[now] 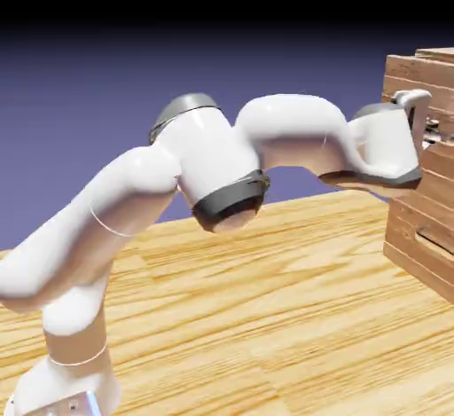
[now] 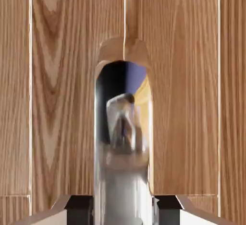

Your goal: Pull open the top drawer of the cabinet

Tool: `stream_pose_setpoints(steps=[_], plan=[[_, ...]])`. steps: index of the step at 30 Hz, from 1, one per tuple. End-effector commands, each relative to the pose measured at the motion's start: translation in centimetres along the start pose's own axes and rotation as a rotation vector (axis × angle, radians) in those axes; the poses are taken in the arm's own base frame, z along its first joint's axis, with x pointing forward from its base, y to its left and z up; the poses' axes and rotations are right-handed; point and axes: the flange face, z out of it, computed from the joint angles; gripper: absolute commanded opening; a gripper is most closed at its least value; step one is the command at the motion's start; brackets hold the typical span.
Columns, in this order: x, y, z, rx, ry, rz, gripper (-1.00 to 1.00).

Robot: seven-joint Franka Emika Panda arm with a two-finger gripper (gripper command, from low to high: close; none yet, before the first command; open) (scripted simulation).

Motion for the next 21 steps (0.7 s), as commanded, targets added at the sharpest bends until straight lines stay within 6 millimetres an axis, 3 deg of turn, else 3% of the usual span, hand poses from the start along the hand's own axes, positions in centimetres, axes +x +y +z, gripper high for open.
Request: stream_pose_setpoints(steps=[1, 11, 19, 20, 21], plan=[[0.0, 0.0, -0.7, -0.001, 0.000, 0.000, -1.00], [0.0, 0.0, -8.6, -0.001, 0.000, 0.000, -1.00], [0.0, 0.0, -13.6, -0.001, 0.000, 0.000, -1.00], [0.0, 0.0, -13.6, -0.001, 0.000, 0.000, 1.00], [0.0, 0.0, -13.6, -0.001, 0.000, 0.000, 1.00]])
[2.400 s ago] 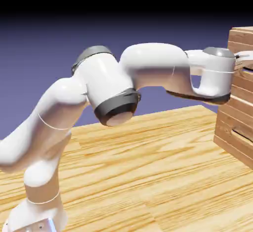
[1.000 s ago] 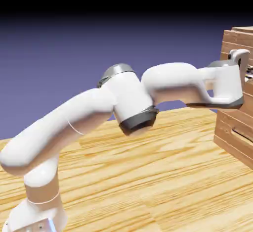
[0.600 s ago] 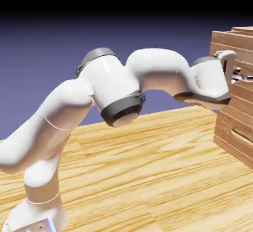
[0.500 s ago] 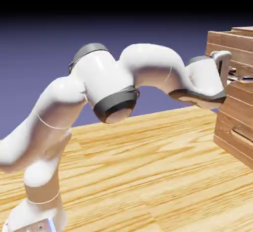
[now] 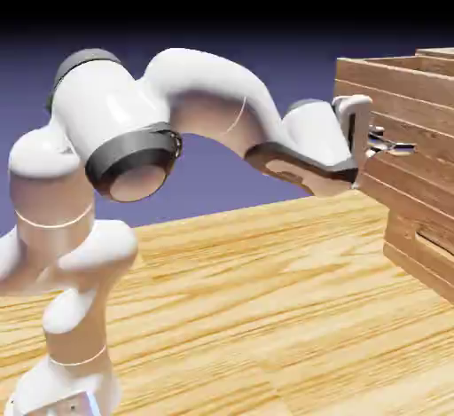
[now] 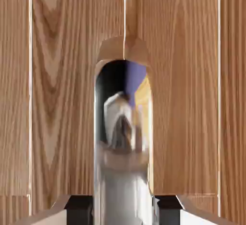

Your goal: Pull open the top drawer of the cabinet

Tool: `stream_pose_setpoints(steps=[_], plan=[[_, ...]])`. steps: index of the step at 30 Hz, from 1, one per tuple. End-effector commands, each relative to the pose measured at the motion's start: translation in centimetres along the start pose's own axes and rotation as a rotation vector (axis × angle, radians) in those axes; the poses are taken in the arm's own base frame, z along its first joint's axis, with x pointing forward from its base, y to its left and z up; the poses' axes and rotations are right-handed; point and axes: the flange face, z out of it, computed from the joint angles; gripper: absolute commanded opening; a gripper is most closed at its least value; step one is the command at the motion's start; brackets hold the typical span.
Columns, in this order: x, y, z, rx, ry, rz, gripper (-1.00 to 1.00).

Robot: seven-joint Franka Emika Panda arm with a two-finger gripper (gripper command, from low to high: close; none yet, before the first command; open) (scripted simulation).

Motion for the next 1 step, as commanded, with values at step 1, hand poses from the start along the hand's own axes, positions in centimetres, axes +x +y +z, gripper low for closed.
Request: stream_pose_setpoints(steps=[1], plan=[[0.01, -0.03, -0.69, -0.001, 0.000, 0.002, 1.00]])
